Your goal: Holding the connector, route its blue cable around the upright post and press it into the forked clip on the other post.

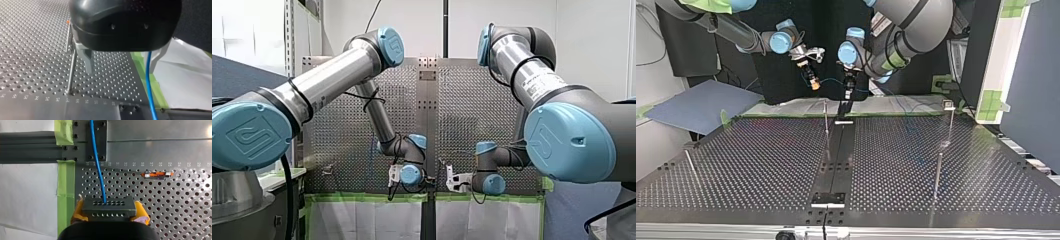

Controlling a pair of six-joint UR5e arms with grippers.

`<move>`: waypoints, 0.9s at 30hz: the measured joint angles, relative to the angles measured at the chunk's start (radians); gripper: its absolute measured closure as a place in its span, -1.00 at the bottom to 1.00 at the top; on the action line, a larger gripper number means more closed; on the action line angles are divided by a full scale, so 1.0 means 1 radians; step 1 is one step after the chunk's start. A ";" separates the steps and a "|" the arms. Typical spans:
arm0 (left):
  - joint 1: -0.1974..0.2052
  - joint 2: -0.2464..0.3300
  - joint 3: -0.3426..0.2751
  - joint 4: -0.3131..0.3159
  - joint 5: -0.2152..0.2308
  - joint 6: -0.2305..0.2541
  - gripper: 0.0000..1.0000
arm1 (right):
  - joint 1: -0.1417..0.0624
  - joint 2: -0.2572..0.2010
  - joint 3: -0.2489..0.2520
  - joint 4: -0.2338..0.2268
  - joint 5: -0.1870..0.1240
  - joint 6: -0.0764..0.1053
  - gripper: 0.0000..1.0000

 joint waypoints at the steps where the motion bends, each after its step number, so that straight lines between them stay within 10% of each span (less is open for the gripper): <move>1: -0.001 0.000 0.000 -0.002 0.000 -0.003 -1.00 | 0.000 0.000 0.000 0.000 0.000 0.000 1.00; 5: -0.004 0.000 0.001 -0.004 0.001 -0.012 -1.00 | 0.000 0.000 0.000 0.000 0.000 0.000 1.00; 8: -0.004 0.000 0.001 -0.004 -0.001 -0.015 -0.62 | 0.000 0.000 0.000 0.000 0.000 0.000 1.00; 10: -0.005 0.000 0.001 -0.003 -0.008 -0.016 0.07 | 0.000 0.000 0.000 0.000 -0.001 0.000 1.00; 16: -0.005 0.000 0.001 0.006 -0.024 -0.029 0.99 | 0.000 0.000 0.000 0.000 -0.002 0.000 1.00; 27: -0.002 0.000 0.001 0.012 -0.022 -0.071 0.99 | -0.002 0.000 0.000 0.001 -0.002 0.000 1.00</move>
